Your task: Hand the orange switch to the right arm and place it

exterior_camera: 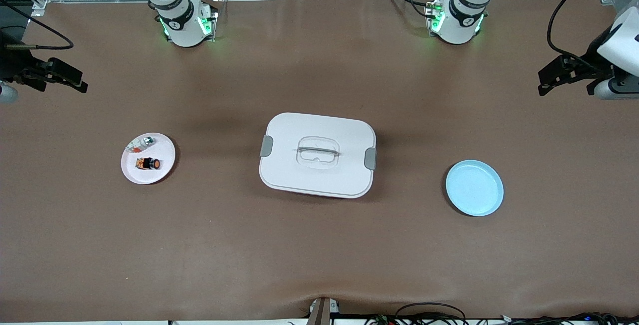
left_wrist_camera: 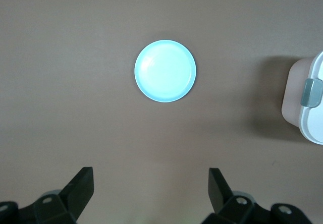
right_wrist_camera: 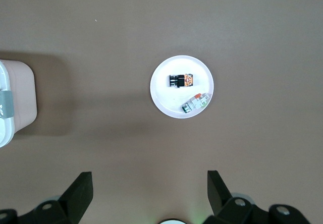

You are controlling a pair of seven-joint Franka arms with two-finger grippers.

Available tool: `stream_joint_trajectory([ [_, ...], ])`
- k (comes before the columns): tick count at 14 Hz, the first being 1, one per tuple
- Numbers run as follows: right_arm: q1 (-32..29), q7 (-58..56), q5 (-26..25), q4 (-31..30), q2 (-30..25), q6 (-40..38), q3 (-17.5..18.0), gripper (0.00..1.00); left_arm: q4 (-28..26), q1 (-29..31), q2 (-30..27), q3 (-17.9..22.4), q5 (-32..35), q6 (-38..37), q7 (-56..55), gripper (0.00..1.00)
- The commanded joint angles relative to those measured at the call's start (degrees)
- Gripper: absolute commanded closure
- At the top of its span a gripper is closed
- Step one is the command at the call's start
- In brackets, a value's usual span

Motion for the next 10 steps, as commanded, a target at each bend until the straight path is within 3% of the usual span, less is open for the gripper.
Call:
stream_joint_trajectory([
  [1, -0.1, -0.8, 0.3, -1.1, -1.4, 0.4, -0.2, 0.0, -0.4, 0.1, -0.9, -0.2, -0.8, 0.2, 1.3, 0.0],
  [10, -0.2, -2.3, 0.2, -0.7, -1.4, 0.2, -0.3, 0.0, 0.5, 0.3, -0.8, -0.4, -0.7, -0.1, 1.2, 0.0],
])
